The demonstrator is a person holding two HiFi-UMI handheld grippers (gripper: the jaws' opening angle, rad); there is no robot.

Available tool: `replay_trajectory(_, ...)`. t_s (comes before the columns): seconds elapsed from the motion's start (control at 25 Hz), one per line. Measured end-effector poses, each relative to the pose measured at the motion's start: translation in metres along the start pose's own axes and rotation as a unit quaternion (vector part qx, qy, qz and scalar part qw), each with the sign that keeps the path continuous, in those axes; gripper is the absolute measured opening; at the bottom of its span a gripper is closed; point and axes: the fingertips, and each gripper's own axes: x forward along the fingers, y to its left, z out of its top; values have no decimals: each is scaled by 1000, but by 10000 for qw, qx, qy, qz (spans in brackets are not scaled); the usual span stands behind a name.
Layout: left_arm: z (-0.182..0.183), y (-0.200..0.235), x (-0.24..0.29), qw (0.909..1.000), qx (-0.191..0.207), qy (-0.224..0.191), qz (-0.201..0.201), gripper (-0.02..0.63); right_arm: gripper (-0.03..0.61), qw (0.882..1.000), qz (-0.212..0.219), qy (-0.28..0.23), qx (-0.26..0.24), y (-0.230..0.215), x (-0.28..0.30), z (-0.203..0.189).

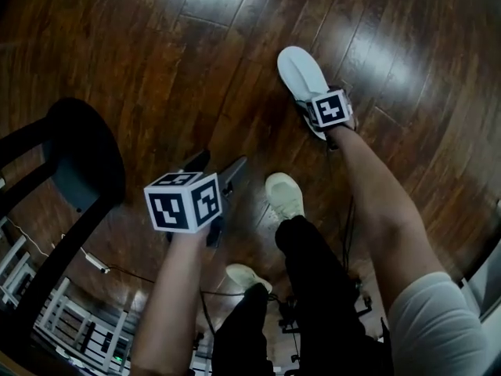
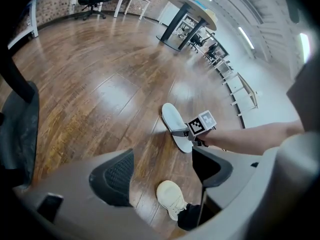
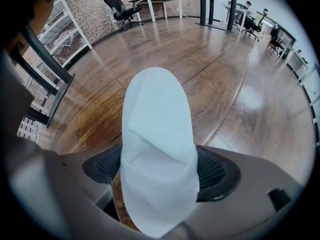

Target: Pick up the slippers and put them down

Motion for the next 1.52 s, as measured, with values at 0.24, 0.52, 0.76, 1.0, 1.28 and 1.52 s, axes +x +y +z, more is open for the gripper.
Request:
replay_trajectory(0.24,-5,-12,-7,10000,-20,-45,-64,367,535,9996,263,29,-55,3,-16,1)
replay_trajectory(0.52,2,-41,-66,9996,-131,-108,-239,367,534,9980,-5,482,-410,8,-106,-2)
replay_trajectory(0.76,-1,-91,-165,9984,-229,-428,-283,367,517,9962,335,450,-659,43,-223,13)
replay_trajectory(1.0,-19,-147,-305,9978,-240,-596,-157,367,515,9905,818,663,-885,115,-383,12)
replay_trajectory(1.28,-46,-195,-495,9891,-574,-1353,48,367,517,9809,1430,169,-1308,235,-572,30)
replay_trajectory(1.52,-123,-193,-641,9679,-983,-2293,300,365,486,9586,1758,-274,-2222,363,-693,55)
